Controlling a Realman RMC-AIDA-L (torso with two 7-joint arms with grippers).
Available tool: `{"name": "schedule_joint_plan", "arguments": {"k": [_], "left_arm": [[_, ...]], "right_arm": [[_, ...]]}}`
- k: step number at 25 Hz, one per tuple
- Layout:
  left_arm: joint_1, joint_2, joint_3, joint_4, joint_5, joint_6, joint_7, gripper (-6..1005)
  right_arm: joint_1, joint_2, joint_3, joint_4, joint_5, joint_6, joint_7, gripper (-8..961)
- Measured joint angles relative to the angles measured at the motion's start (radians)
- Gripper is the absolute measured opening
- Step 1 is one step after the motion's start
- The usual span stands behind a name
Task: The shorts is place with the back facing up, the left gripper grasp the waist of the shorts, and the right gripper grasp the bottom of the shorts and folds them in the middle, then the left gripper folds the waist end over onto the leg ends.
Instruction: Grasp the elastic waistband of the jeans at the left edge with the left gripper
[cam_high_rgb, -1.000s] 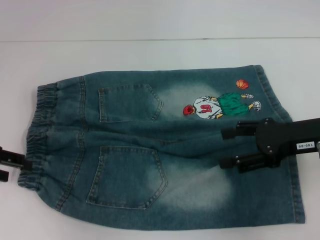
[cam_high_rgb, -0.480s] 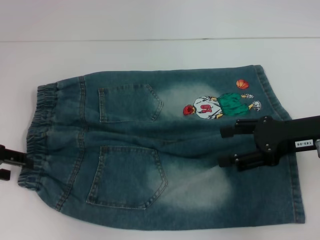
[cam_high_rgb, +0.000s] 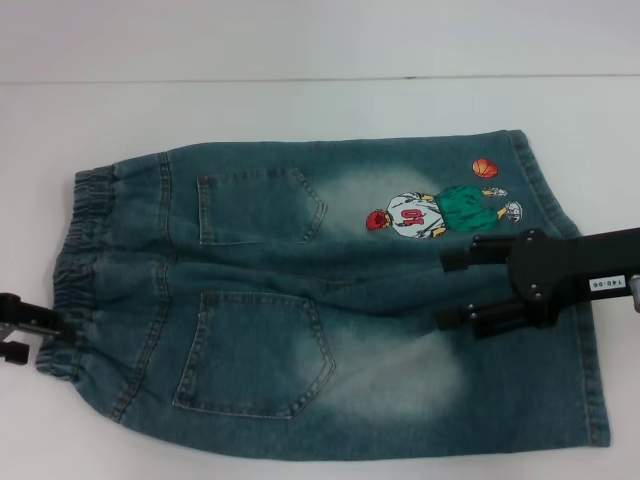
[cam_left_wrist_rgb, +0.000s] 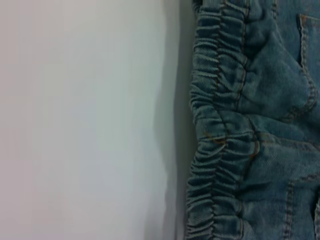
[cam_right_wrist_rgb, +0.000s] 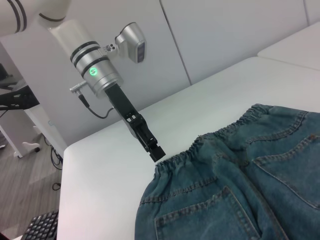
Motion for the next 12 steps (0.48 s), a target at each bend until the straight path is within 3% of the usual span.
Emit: {"name": "schedule_joint_plan", "arguments": {"k": [12], "left_arm": [[-0.005, -0.004, 0.024, -0.014, 0.0, -0.016, 0.0, 789]], "right_arm": [[0.0, 0.001, 0.0, 0.0, 0.0, 0.001, 0.0, 939]]}}
